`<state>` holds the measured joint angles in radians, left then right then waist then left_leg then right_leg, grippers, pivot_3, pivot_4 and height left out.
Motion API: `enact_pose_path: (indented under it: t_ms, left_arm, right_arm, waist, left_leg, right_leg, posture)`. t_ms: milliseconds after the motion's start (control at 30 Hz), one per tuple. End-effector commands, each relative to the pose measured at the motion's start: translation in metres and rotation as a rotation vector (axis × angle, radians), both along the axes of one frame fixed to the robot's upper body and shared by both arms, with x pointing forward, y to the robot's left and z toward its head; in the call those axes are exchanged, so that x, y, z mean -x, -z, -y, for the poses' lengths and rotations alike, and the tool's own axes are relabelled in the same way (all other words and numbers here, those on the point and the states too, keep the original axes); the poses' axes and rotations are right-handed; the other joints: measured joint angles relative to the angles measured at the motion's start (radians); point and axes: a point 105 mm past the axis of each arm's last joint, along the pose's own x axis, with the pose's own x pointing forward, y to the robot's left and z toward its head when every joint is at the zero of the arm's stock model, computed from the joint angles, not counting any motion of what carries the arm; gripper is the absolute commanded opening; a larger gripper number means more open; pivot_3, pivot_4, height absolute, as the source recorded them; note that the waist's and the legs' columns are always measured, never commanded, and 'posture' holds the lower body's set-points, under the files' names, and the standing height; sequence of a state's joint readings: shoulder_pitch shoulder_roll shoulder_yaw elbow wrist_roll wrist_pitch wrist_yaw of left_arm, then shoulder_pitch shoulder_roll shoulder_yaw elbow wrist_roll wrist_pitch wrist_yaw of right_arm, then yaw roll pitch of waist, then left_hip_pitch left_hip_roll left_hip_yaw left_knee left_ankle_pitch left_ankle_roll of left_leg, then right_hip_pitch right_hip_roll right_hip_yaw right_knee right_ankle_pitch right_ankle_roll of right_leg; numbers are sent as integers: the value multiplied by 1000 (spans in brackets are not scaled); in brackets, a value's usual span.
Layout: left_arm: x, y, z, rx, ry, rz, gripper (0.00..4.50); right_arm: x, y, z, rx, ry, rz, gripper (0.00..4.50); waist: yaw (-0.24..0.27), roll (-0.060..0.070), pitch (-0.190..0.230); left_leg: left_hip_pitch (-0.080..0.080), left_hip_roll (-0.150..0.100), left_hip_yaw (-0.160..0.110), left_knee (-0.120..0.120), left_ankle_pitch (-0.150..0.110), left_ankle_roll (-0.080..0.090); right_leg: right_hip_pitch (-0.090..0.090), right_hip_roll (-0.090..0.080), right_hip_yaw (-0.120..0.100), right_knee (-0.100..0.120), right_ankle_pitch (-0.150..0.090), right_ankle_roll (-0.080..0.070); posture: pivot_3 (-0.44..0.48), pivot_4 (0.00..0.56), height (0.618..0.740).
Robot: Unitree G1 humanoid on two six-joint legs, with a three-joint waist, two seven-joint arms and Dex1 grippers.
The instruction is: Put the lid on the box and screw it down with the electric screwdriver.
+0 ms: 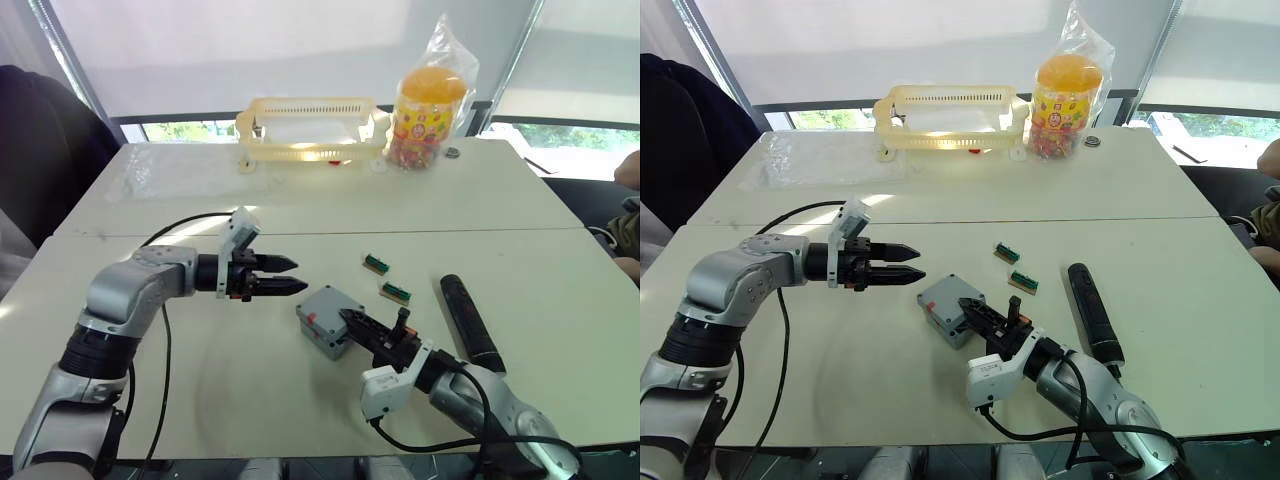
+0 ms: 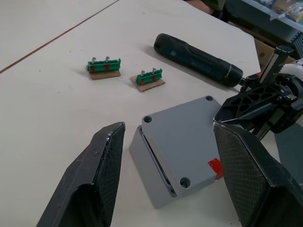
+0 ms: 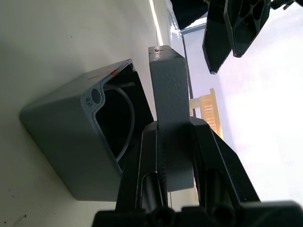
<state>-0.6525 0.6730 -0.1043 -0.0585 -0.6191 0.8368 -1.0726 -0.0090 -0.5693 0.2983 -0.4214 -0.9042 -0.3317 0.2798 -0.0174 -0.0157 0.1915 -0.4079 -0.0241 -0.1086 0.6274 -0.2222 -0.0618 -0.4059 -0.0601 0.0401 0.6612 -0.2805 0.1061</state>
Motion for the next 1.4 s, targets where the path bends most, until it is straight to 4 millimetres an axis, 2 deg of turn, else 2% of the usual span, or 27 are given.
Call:
enact_pose_path:
  t_ms: [33, 167, 300, 733, 800, 900, 933, 1000, 1033, 1133, 1400]
  left_arm:
    - [2, -7, 6, 3, 35, 52, 3020]
    - [1, -2, 15, 0, 55, 78, 3020]
    - [6, 15, 26, -39, 110, 99, 3020]
    - [7, 42, 33, -112, 159, 126, 3020]
    - [7, 46, 33, -116, 158, 124, 3096]
    - [7, 50, 34, -124, 159, 120, 3096]
    - [8, 52, 34, -126, 160, 117, 3096]
    - [9, 55, 34, -134, 163, 114, 3096]
    - [9, 57, 34, -136, 161, 112, 3096]
    - [8, 58, 34, -140, 150, 111, 3096]
    - [5, 62, 33, -144, 115, 109, 3096]
  right_arm:
    - [0, -4, -1, -14, -2, 22, 194]
    - [3, 3, -1, 7, -13, 3, 194]
    - [1, 6, 1, 11, -2, -12, 194]
    - [3, 9, 1, 0, -4, -28, 194]
    - [3, 9, 1, -4, -6, -34, 1269]
    - [3, 6, 1, -16, -10, -30, 2648]
    - [3, 6, 1, -18, -8, -29, 3341]
    - [3, 5, 3, -19, -3, -27, 4237]
    - [3, 5, 4, -19, -1, -27, 4475]
    - [3, 3, 6, -20, -1, -16, 4475]
    - [0, -6, 21, -2, 9, 19, 4475]
  waist:
    - [0, 0, 0]
    - [1, 0, 0]
    - [3, 0, 0]
    - [2, 0, -1]
    - [2, 0, -1]
    - [2, -1, -2]
    - [2, -1, -2]
    - [2, -1, -2]
    - [2, -1, -2]
    - [2, -1, -2]
    - [4, -1, -2]
  left_leg:
    - [0, 0, 0, 0, 0, 0]
    - [0, 0, 0, 0, 0, 0]
    - [0, 0, 0, 1, 0, 0]
    - [1, 0, 0, 1, 0, 0]
    - [1, 0, 0, 1, 0, 0]
    - [2, 0, 0, 1, 0, 0]
    - [2, 0, 0, 1, 0, 0]
    - [6, 0, 0, 0, 0, 0]
    - [9, 0, 0, 0, 0, 0]
    - [17, 0, 0, -3, 0, 1]
    - [17, 0, 0, -3, 0, 1]
  right_leg:
    - [0, 0, 0, 0, 0, 0]
    - [0, 0, 0, 0, 0, 0]
    - [1, 0, 0, 0, 0, 0]
    - [2, 0, 0, 0, 0, 0]
    - [2, 0, 0, 0, 0, 0]
    - [3, 0, 0, 0, 0, 0]
    - [3, 0, 0, 0, 0, 0]
    - [7, 0, 0, 0, 0, 0]
    - [10, 0, 0, 0, 0, 0]
    - [18, 0, 0, -3, -3, -4]
    - [18, -1, 0, -4, -2, -4]
  posture:
    - [0, 150, 740]
    - [0, 150, 740]
    - [0, 150, 740]
    - [0, 150, 740]
    - [0, 150, 740]
    - [0, 150, 740]
    - [0, 150, 740]
    - [0, 150, 740]
    - [0, 150, 740]
    - [0, 150, 740]
    - [0, 150, 740]
